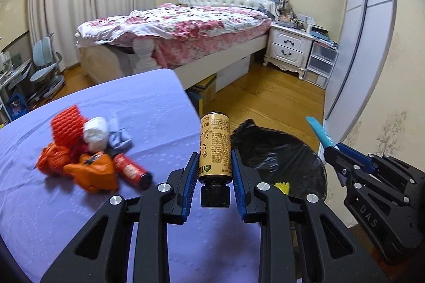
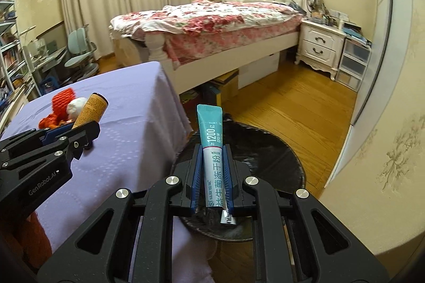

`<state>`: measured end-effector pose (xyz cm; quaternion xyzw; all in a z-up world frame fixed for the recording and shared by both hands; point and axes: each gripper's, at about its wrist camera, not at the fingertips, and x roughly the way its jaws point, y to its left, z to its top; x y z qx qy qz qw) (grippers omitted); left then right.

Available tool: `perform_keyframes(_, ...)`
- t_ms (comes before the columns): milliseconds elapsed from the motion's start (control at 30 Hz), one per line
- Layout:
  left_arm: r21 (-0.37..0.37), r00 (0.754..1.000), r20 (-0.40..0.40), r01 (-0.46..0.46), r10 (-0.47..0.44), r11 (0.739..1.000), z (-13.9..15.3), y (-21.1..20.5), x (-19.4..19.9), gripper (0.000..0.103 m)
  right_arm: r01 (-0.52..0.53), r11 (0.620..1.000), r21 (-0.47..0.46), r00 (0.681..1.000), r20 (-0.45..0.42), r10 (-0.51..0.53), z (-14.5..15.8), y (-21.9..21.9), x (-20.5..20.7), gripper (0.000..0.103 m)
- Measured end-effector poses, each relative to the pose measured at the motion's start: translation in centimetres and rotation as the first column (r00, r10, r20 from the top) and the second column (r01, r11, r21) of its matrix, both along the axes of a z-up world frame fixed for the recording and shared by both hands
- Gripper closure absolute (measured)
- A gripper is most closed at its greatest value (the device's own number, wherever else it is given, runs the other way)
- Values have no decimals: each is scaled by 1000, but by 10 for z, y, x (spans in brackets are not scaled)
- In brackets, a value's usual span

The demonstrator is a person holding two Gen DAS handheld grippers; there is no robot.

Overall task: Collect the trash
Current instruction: 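Carry the gold can and teal tube over the bin and release both, then move both tools back over the table toward the orange bag and red bottle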

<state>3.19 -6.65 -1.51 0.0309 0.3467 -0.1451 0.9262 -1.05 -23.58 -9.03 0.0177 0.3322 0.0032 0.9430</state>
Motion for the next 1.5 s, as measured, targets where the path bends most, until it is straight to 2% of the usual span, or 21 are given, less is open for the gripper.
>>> perform_keyframes(333,30,999,-15,43,-42,999,-11,-45,28,76,66,997,31,998,-5,-66,-11,-39,14,88)
perform_keyframes(867,75,997,-59,57,-52,996,-25,-73,45,76,106,993,49,994,-34,-104,-22,-62,30,87)
perform_keyframes(900,77,997,-61,58,-54,995,-25,-73,45,74,106,993,50,994,-36,-105,-22,-63,31,87)
perform_keyframes(933,82,997,-62,56,-51,995,-26,-74,45,63,107,993,50,994,-37,-105,-23,-62,31,86)
perform_keyframes(967,86,998,-55,46,-41,995,-26,-74,45,46,108,993,52,994,-38,-106,-23,-62,32,85)
perform_keyframes(1033,79,999,-41,32,-29,996,-24,-72,44,32,116,992,56,993,-35,-114,-23,-64,32,80)
perform_keyframes(1300,99,999,-36,-5,8,995,-24,-63,44,24,149,987,67,989,-36,-147,-25,-68,29,61)
perform_keyframes(1500,103,999,-32,-34,37,994,-21,-51,39,22,147,987,65,989,-36,-145,-24,-65,28,53)
